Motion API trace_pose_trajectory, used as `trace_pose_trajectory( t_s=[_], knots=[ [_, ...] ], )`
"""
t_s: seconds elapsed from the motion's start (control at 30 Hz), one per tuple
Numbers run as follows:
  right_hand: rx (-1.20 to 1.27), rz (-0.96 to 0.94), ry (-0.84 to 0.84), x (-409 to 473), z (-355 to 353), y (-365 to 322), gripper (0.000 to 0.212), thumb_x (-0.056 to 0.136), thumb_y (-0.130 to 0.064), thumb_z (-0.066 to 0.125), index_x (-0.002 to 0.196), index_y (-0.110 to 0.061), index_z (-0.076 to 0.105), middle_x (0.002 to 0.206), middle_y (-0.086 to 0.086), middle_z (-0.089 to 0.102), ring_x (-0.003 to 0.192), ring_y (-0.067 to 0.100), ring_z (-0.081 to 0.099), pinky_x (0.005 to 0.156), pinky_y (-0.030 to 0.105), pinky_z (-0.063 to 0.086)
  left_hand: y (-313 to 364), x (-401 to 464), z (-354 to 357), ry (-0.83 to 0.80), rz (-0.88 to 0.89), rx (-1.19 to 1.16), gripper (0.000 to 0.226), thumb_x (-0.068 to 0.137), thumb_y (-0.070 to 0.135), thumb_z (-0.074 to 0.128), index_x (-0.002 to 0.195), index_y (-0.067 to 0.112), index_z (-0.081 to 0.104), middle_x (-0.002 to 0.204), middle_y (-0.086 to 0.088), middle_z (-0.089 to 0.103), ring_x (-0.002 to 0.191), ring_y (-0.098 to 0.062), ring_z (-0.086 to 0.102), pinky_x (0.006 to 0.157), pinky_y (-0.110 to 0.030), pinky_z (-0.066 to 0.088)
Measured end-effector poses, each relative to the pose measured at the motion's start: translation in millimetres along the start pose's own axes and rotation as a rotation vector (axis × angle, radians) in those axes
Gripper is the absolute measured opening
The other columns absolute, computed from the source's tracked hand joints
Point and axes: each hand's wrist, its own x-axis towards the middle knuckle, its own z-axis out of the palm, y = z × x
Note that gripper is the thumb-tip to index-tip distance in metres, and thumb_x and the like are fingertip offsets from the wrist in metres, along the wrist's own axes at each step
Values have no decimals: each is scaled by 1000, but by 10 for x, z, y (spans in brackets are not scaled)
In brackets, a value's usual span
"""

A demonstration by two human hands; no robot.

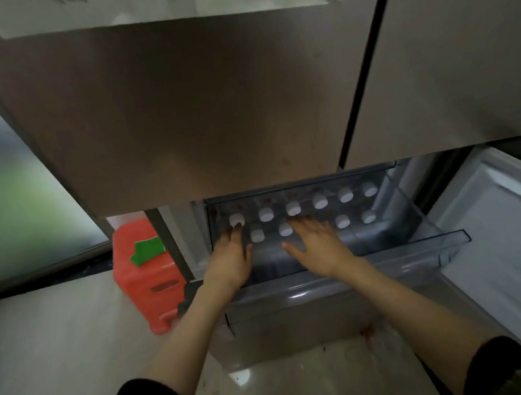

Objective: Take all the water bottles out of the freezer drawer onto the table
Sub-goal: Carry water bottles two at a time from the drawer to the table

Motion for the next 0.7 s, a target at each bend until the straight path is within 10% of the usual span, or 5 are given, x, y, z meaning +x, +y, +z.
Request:
trace_pose_trajectory(
  t_s=[0.17,0.33,0.43,0.53,0.7],
  knots=[
    [298,36,-144,372,47,25,46,96,-30,44,139,-12,37,140,11,44,127,30,42,103,37,35,94,273,124,-34,-99,-97,57,96,13,40,146,5,14,153,-16,20,134,-34,33,105,-35,30],
    [1117,446,-160,761,154,58,21,94,-6,39,78,-13,51,72,6,44,61,17,43,58,29,34,101,597,231,134,-509,-809,39,93,7,45,131,5,43,133,-21,50,119,-37,49,96,-42,41],
    [1558,657,-64,937,228,91,24,96,-4,38,74,-11,45,65,9,41,56,18,39,58,30,39,83,751,316,206,-579,-1074,36,94,4,41,129,8,43,126,-9,50,108,-30,53,93,-39,44],
    [1630,685,-90,1052,247,63,25,98,-9,38,74,-9,45,60,9,46,54,19,45,61,31,46,112,872,341,261,-611,-1235,17,95,1,38,91,12,50,93,-4,50,71,-16,50,66,-29,44],
    [1642,667,-165,1207,288,-7,31,98,-12,39,68,-11,38,26,0,32,20,9,31,32,12,32,68,1021,375,279,-668,-1354,22,93,2,43,76,16,48,72,-6,52,63,-17,50,54,-26,47]
  ],
)
